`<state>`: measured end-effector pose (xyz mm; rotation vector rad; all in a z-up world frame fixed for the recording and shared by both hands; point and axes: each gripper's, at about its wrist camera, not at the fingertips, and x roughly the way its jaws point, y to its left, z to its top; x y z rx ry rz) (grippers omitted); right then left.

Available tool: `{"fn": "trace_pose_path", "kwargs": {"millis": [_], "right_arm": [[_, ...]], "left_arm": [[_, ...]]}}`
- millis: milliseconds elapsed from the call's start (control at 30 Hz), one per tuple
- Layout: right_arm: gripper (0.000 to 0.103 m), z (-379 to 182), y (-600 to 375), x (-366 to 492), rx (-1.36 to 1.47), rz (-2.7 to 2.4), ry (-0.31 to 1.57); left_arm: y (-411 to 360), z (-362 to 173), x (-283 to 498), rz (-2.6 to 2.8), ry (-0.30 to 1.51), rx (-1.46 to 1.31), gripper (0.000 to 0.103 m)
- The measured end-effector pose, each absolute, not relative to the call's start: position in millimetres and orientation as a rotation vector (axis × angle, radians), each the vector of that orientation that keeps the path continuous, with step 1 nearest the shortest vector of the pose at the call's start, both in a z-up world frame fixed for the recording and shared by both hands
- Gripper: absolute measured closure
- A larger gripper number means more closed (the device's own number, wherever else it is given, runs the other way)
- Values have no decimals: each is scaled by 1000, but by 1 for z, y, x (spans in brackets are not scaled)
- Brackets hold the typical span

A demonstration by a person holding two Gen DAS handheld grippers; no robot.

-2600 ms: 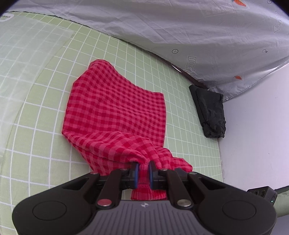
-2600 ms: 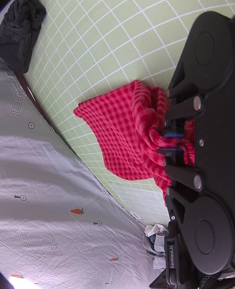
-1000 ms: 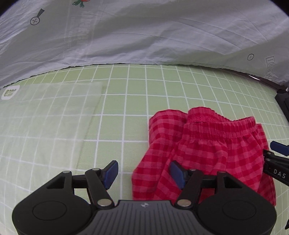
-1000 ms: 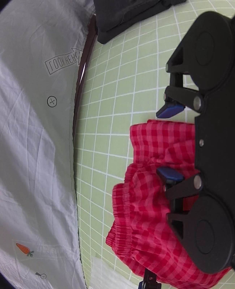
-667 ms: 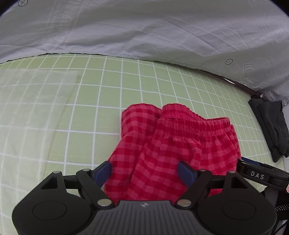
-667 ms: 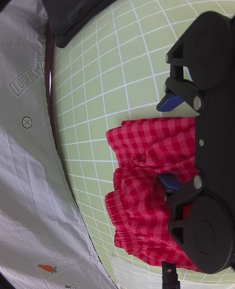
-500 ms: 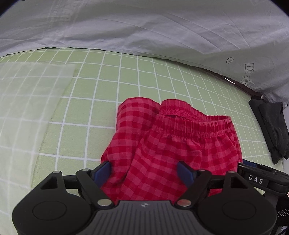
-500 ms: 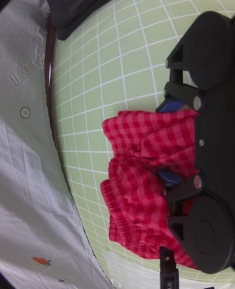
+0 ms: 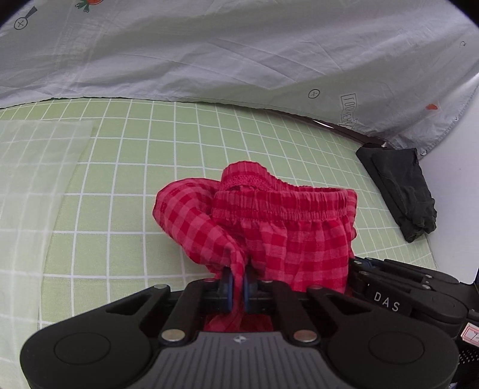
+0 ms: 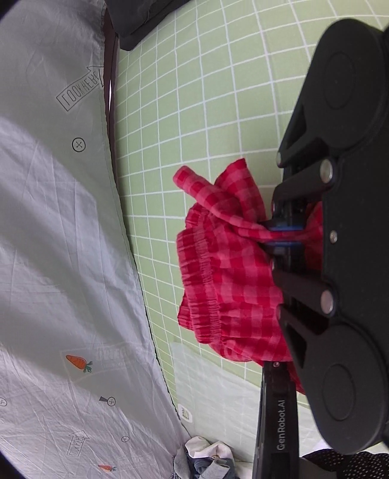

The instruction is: Fold clothes

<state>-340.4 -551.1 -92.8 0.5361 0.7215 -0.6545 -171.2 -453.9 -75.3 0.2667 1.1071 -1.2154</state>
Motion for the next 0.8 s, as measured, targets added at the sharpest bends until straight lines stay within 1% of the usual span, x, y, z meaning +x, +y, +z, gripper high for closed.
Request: {"fn": "trace_pose_path", "kwargs": {"millis": [233,367,533,667,800], "right_arm": [[96,-79,-498,-384,529,-737,737],[96,-76,-477,-425,560,-856,745],[96,-75,-474,-489,602,-985,728],[96,-69,-495,-539,599,-1020,704],[96,-64,-543,-588,520,-984,691]], "left_arm": [[-428,-71,-213,-1333,1139,264,96],[-423,-77,-243,-1427,1176,284,96],[-431,-80,-296,-1520,1185,316,97],[-454,-79,-340,-1538,1166,318,97],[-494,-76,-387,-1502,1118,280,97]]}}
